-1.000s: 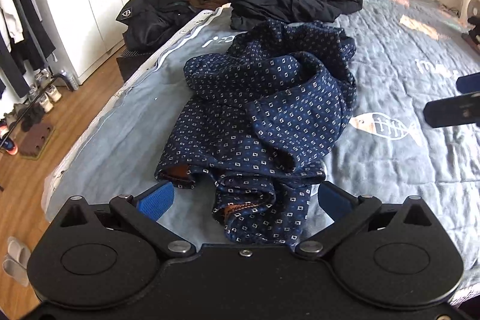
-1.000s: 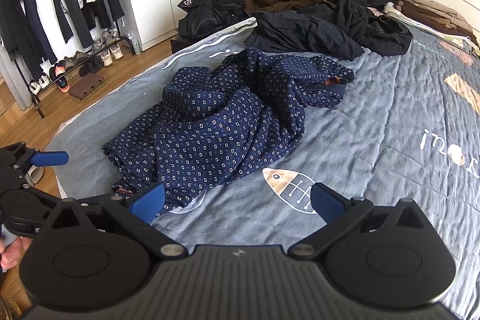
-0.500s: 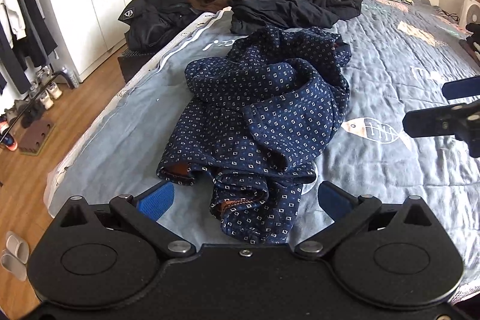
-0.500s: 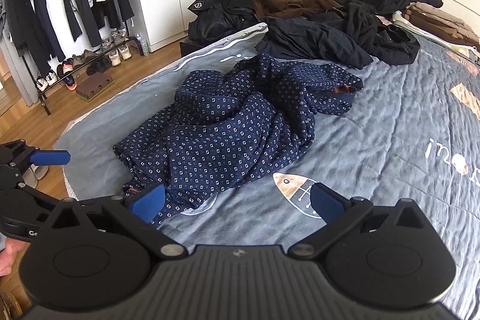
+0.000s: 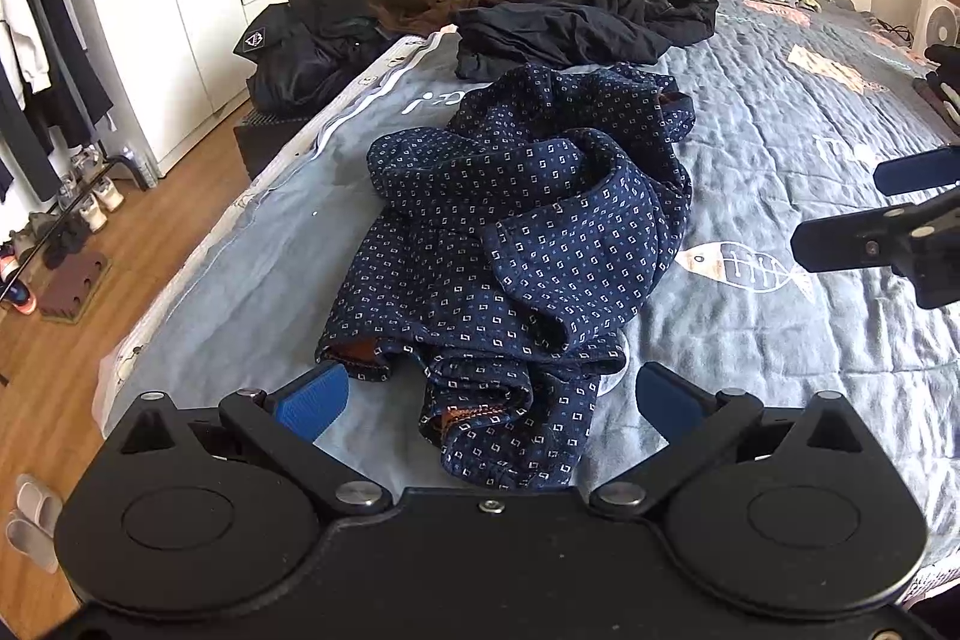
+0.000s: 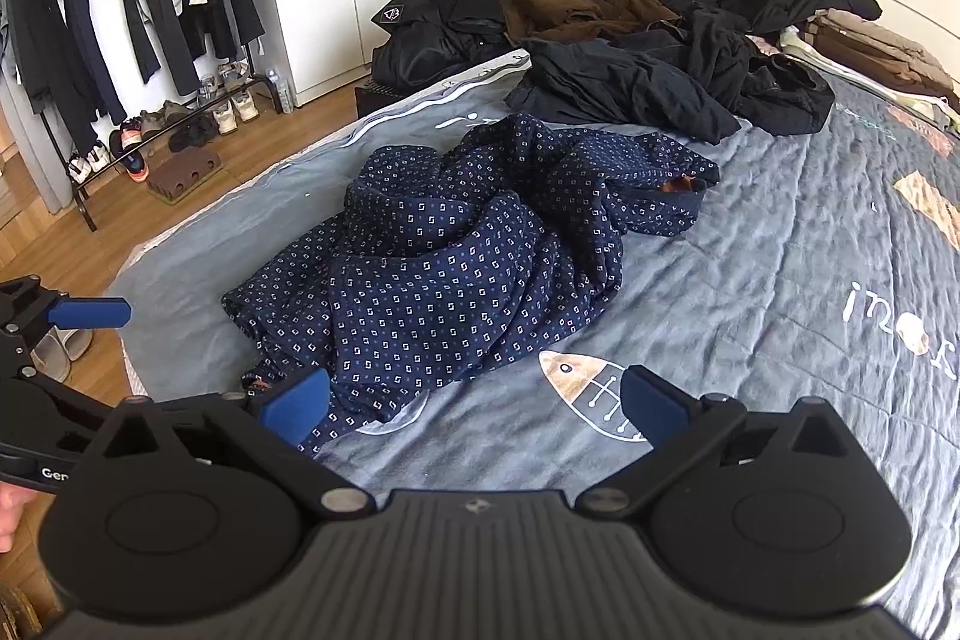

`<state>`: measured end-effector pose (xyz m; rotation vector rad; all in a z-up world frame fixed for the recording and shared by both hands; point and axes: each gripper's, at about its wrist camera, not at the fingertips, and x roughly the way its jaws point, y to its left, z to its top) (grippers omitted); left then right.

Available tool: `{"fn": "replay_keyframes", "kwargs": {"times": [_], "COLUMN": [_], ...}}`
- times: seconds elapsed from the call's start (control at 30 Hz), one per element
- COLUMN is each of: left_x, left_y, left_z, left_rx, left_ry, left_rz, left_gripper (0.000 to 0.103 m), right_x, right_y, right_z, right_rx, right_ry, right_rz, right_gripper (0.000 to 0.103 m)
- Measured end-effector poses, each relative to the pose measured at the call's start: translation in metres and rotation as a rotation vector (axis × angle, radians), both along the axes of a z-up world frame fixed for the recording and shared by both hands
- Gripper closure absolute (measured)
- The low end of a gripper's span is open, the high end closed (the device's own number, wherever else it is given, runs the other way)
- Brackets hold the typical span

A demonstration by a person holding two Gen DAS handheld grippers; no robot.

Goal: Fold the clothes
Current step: 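Approach the crumpled navy patterned shirt with both grippers open, then grasp a fold of the navy shirt with the left gripper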

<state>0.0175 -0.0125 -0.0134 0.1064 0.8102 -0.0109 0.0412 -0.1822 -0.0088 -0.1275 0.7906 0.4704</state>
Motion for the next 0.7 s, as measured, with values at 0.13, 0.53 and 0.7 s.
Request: {"fn": "replay_keyframes", "kwargs": {"times": [0.13,0.53,0.7], "left_x": [0.0,0.007,0.025], "left_y": [-0.001,0.003,0.001], "left_z": [0.001,-0.003,-0.007], "left_rx": [-0.003,-0.02,-0.008], "left_ry": [-0.003,-0.002,-0.024], "left_rz": [-0.001,0.005,-0.007], "left_gripper": [0.0,0.0,0.0], "right_x": [0.0,0.002,0.007], "right_y": [0.0,-0.003,-0.011], "right_z": [0.0,0.002,0.002], "right_rx": [-0.002,0.005,0.007], "right_ry": [-0.001,-0.006,-0.008], "right_rz": [-0.001,-0.01,-0.032], "right_gripper": [0.0,0.0,0.0]}}
